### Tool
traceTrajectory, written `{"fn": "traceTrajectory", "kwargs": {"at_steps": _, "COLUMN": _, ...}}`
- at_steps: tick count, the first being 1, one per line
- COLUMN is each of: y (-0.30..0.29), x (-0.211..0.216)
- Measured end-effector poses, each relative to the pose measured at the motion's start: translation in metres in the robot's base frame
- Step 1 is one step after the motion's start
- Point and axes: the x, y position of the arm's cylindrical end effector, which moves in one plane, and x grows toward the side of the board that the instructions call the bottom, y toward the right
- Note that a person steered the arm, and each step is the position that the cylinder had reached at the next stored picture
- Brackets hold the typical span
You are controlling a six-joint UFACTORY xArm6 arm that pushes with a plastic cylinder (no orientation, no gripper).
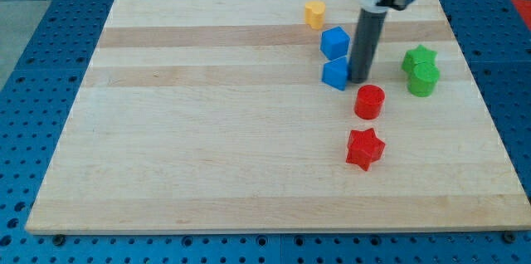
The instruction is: Move the red circle to the red star
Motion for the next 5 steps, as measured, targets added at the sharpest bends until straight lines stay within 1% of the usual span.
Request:
{"fn": "traceTrajectory", "kwargs": {"at_steps": 1, "y": -0.039, "x": 0.0}}
{"fn": "traceTrajectory", "kwargs": {"at_steps": 2, "y": -0.026, "x": 0.003}}
{"fn": "traceTrajectory", "kwargs": {"at_steps": 3, "y": 0.017, "x": 0.017}}
{"fn": "traceTrajectory", "kwargs": {"at_steps": 4, "y": 0.043, "x": 0.032}}
{"fn": "traceTrajectory", "kwargs": {"at_steps": 5, "y": 0.056, "x": 0.045}}
